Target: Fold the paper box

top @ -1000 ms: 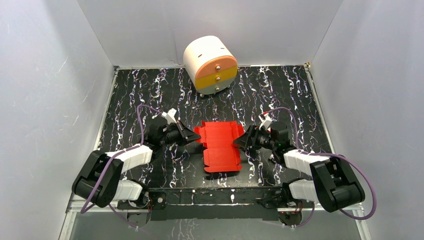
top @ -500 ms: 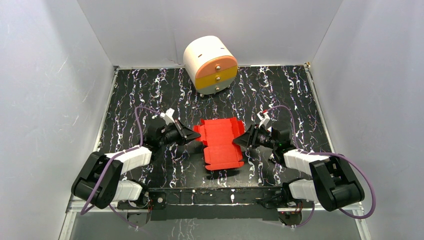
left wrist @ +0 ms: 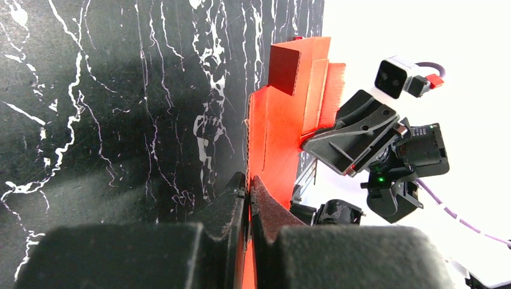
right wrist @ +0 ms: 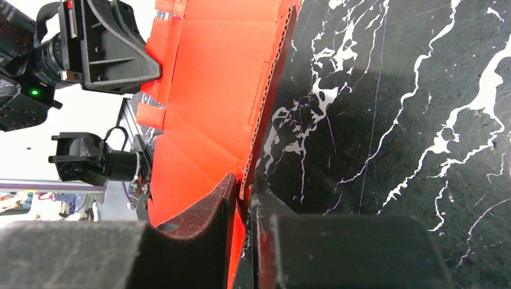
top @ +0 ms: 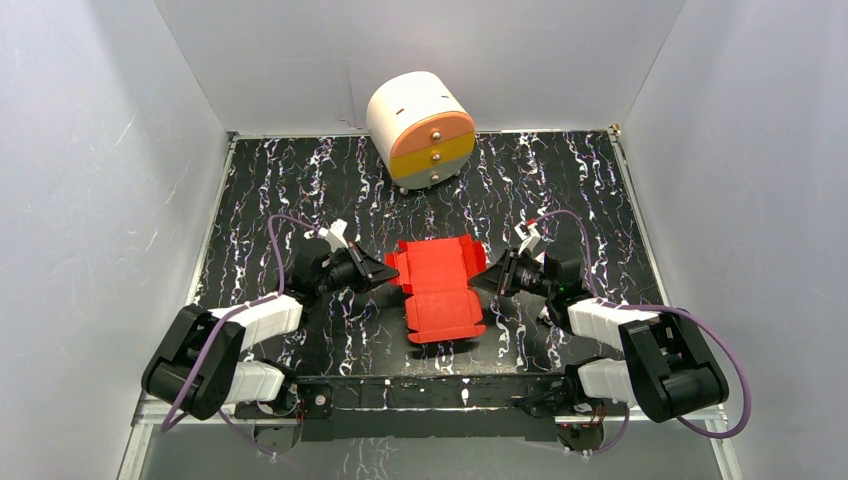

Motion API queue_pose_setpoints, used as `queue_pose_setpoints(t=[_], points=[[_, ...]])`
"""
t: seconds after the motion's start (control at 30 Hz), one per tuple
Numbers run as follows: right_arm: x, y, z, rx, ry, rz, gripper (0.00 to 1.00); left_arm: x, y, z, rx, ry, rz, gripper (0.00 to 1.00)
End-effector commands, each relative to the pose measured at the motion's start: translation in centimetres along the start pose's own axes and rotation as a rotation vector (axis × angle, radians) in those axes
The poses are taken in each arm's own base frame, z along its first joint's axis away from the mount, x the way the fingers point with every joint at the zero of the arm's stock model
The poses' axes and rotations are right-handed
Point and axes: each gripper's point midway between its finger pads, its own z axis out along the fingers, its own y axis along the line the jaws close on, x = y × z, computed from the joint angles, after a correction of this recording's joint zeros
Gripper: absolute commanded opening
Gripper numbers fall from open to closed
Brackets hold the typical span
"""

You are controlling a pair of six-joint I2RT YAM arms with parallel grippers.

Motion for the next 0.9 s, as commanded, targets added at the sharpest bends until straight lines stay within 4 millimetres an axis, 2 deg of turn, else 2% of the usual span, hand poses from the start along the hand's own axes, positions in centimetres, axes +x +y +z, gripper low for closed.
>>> queue_pose_setpoints(t=[0.0,0.17,0.43,0.63,0.87], points=[[-0.4,0.4,0.1,-0.025,0.014,-0.060,0.20,-0.7,-0.3,-0.3,-0.001,-0.033,0.048,0.00],[-0.3,-0.5,0.4,0.028,0.052,-0.064,0.10,-1.2,-0.2,-0.3,-0.030,-0.043,0.085,0.00],[-0.2,-1.8,2.4,0.247,0.140,-0.151,0.09,-1.6,-0.4,0.2,-0.085,-0.051,0.133,0.00],[0.2,-2.1,4.0,0.413,0.187,-0.223,0.08,-2.0,0.1,0.7,-0.178,-0.071,0.166,0.03],[0.8,-2.3,5.8,0.559,0.252,-0.298,0.08,-1.5,0.2,2.4,-0.326,-0.037,0.289,0.09]])
